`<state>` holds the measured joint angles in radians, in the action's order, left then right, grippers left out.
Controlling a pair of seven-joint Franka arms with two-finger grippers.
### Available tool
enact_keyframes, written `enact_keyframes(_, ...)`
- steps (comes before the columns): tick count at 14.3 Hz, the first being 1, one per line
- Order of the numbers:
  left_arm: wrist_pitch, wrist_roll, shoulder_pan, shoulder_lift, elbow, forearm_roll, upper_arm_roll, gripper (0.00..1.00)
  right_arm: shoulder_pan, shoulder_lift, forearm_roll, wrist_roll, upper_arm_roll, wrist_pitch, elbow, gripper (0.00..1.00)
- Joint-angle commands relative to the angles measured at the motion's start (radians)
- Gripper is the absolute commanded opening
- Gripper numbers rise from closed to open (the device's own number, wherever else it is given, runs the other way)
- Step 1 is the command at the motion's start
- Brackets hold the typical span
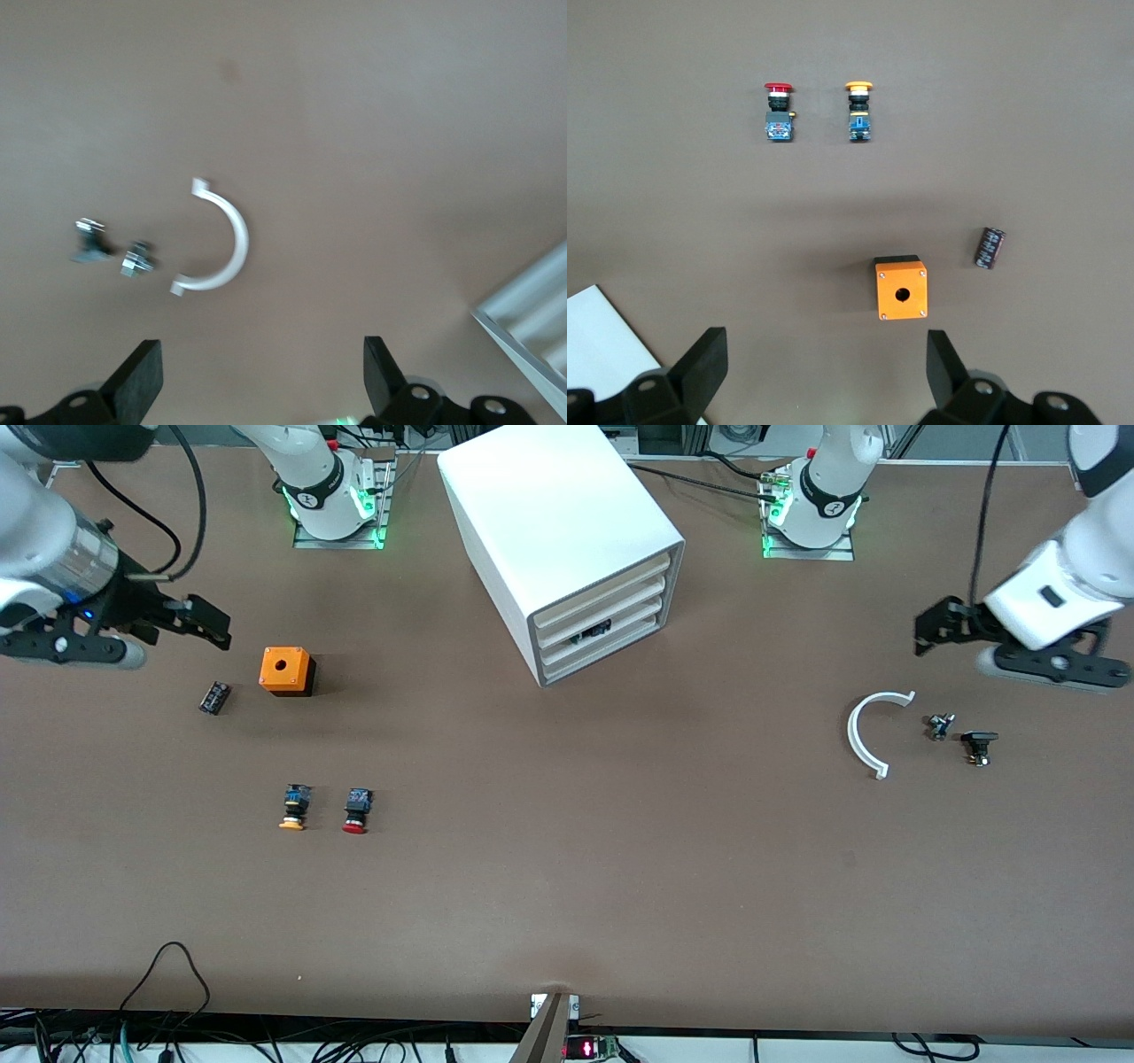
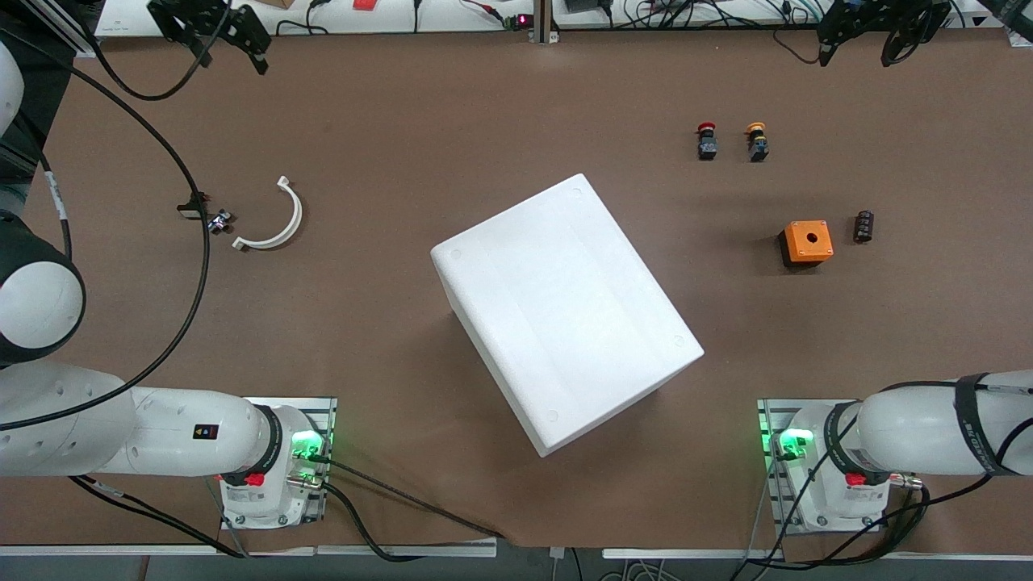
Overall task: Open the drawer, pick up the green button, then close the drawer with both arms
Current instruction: 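Reach the left gripper to the drawer handle while the right gripper approaches buttons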
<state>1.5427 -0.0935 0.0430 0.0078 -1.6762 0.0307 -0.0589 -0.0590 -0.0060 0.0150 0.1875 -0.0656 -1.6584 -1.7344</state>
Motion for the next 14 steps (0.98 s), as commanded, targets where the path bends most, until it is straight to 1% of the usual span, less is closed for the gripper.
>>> enact_keyframes(1,-0.09,-0.008,0.014,0.03,0.004,0.078,-0.028,1.0,-0.028,0.067,0.011,0.047,-0.002,-0.044,0.016,0.99)
enact_keyframes(3,-0.124,-0.008,0.017,0.058,0.004,0.171,-0.032,1.0,-0.047,0.127,0.008,0.072,0.0,-0.078,0.038,0.99)
enact_keyframes(5,-0.176,-0.008,0.015,0.096,0.003,0.318,-0.03,1.0,-0.056,0.182,0.008,0.075,0.0,-0.128,0.05,0.99)
enact_keyframes(7,-0.22,-0.008,0.014,0.158,0.0,0.467,-0.032,1.0,-0.082,0.253,0.011,0.121,0.0,-0.156,0.103,0.99)
enact_keyframes(9,-0.224,-0.029,0.015,0.208,-0.005,0.538,-0.035,1.0,-0.084,0.323,0.008,0.155,0.0,-0.156,0.166,0.99)
enact_keyframes(11,-0.208,-0.208,0.012,0.291,-0.008,0.644,-0.045,1.0,-0.091,0.398,0.005,0.219,0.0,-0.156,0.258,0.99)
enact_keyframes(13,-0.153,-0.28,0.0,0.302,-0.037,0.658,-0.045,1.0,-0.126,0.454,0.007,0.312,0.0,-0.155,0.323,0.99)
enact_keyframes(14,-0.126,-0.348,-0.009,0.305,-0.074,0.664,-0.044,1.0,-0.146,0.465,0.008,0.354,0.0,-0.156,0.331,0.99)
